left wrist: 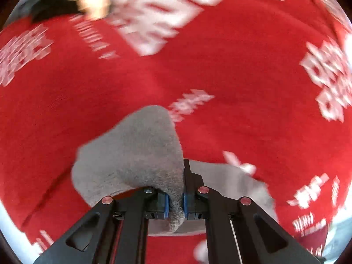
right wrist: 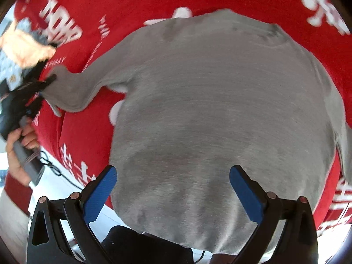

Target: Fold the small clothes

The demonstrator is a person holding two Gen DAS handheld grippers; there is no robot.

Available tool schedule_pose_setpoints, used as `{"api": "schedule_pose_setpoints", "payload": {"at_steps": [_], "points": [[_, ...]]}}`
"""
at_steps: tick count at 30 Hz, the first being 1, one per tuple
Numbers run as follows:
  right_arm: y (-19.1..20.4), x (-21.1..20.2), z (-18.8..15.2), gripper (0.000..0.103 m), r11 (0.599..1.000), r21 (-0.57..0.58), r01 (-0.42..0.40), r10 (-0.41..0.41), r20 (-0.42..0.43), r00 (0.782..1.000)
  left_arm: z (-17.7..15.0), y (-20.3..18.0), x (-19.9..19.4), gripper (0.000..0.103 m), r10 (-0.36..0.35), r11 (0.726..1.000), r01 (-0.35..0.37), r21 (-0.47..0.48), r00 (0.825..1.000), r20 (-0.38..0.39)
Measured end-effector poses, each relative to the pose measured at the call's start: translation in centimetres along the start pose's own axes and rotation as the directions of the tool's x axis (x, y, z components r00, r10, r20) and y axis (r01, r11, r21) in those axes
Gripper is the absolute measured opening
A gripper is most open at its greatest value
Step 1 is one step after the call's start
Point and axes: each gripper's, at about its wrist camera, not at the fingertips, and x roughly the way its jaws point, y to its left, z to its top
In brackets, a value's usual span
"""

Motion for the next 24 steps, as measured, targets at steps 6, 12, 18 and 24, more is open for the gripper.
{"api": "schedule_pose_setpoints", "payload": {"at_steps": [6, 12, 18, 24], "points": [[-6.1, -3.1, -0.7, 0.102, 0.995, 0.104, 0.009, -0.016, 0.068, 0.998, -3.0, -14.6, 1.7, 0.009, -0.193, 0.946, 0.209, 0.246, 0.977, -0.089], [-14.2, -4.9, -2.5, 0.102, 0.969, 0.244, 0.036, -0.064, 0.109, 0.992, -12.0, -27.1, 7.8, 0.009, -0.254, 0.853, 0.348, 0.389, 0.928, -0.273], [-21.4, -4.7, -5.0, 0.102, 0.929, 0.36, 0.086, -0.126, 0.09, 0.988, -22.0, -31.9, 14.9, 0.01, -0.028, 0.789, 0.271, 0.552, 0.913, -0.408], [-24.3, -4.4, -4.9, 0.102, 0.914, 0.394, 0.1, -0.151, 0.1, 0.983, -22.7, -31.1, 12.0, 0.052, 0.054, 0.739, 0.213, 0.639, 0.927, -0.372]]}}
